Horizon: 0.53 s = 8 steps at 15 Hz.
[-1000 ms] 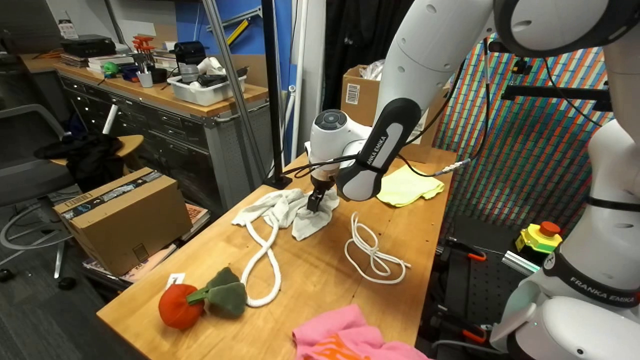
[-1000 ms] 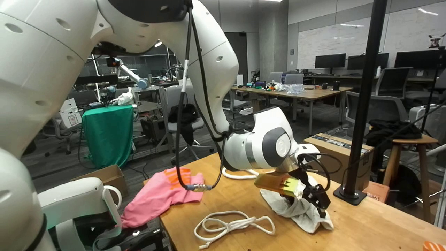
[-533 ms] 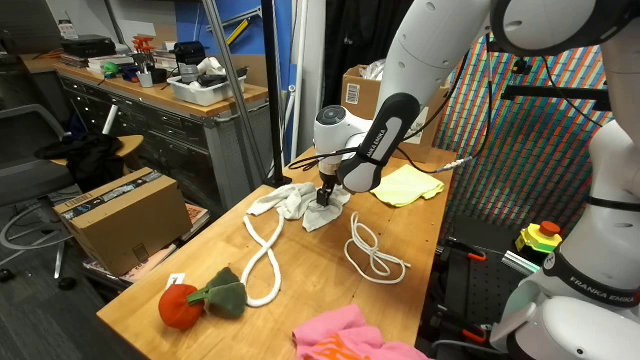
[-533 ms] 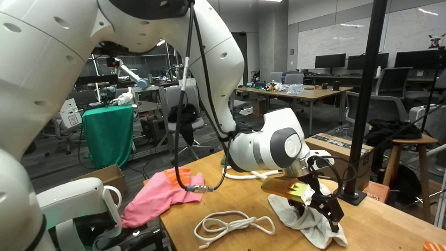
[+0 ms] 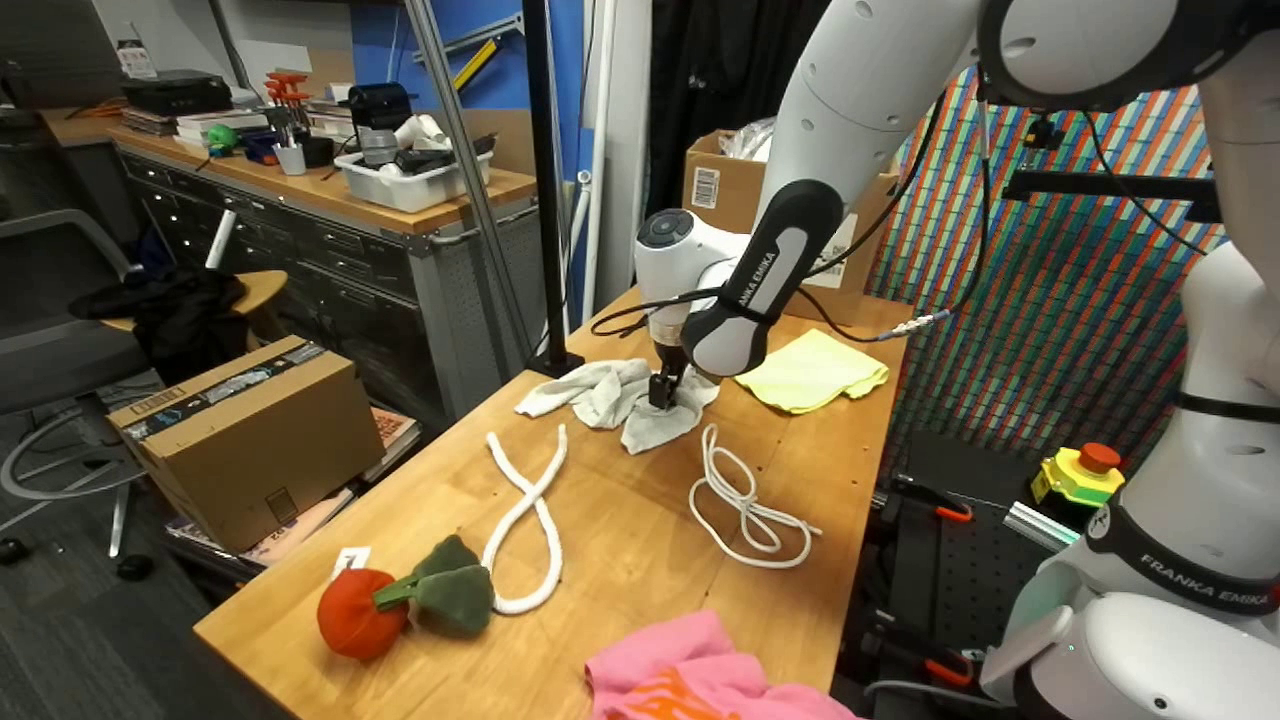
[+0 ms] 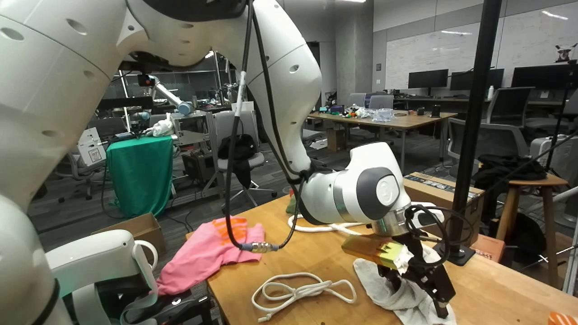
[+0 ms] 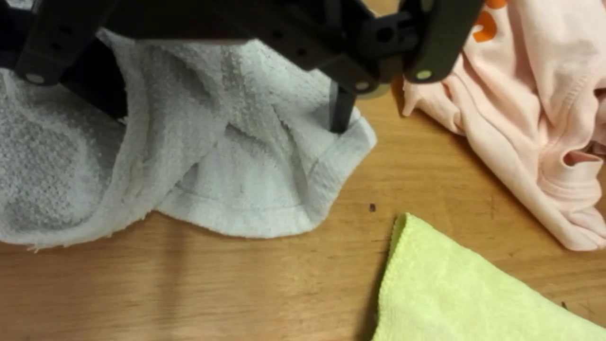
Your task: Separate the objects on the table.
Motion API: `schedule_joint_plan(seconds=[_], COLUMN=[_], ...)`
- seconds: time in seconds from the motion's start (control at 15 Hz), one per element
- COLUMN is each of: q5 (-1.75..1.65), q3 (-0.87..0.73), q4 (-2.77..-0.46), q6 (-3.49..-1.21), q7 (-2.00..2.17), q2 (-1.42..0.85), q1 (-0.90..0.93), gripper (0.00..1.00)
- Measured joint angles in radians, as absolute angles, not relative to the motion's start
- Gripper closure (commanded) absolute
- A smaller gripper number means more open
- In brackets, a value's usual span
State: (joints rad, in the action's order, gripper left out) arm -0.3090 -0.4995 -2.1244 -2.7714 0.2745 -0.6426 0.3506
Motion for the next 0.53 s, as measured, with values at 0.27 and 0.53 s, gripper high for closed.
schedule_joint_plan(seconds=[0.27,0.53], q5=[-0.326,-0.346], q3=[-0.484,-0.461], q4=[-2.129,-2.136], q6=[-2.758,-2.755], q7=[0.288,0.308], q2=[-0.632,-0.616], q1=[0.351,0.352], gripper=[0.00,0.00])
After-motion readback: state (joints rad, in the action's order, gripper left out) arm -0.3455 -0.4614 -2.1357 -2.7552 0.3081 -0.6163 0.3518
